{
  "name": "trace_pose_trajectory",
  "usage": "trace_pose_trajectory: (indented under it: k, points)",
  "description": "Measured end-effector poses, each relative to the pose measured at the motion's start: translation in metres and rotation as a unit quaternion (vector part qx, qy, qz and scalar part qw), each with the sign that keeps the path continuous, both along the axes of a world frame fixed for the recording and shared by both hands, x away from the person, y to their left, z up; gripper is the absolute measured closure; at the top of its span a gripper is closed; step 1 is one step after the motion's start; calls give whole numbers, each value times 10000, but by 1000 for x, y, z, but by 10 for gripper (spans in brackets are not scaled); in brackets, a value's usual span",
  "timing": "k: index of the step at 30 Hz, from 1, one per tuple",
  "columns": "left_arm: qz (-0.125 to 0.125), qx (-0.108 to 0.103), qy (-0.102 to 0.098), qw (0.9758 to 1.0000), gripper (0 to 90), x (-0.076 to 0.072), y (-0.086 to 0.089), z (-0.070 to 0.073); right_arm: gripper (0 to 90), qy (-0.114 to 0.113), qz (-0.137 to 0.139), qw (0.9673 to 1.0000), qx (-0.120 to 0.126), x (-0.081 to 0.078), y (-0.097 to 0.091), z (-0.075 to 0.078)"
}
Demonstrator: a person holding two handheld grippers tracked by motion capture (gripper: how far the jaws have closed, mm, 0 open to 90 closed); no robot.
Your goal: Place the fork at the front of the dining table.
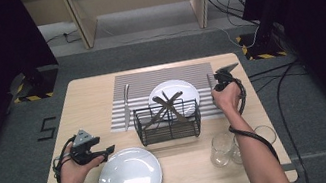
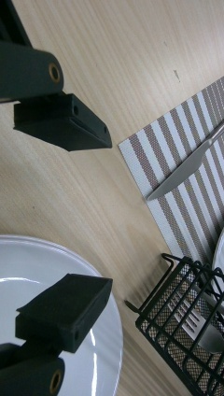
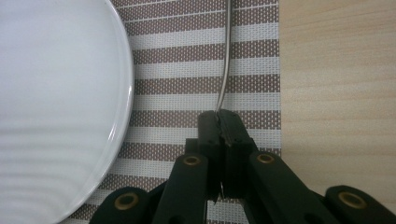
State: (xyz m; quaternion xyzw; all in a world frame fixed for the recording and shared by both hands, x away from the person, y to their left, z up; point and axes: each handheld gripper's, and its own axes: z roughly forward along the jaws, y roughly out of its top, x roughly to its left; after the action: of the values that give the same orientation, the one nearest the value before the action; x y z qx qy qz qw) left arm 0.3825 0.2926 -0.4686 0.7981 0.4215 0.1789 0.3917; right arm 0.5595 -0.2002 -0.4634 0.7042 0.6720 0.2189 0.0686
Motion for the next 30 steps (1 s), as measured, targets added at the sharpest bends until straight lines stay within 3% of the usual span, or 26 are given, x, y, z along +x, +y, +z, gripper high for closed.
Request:
trace_pose_trajectory:
  k: [16,30]
  points:
    - [-7,5,2,10000,270,0,-1,-1,892,75,109,9998,-141,1,-2,3]
    - [-17,18,-6,10000,271,0,-1,0,889,17,286,9979,-581,2,14,2]
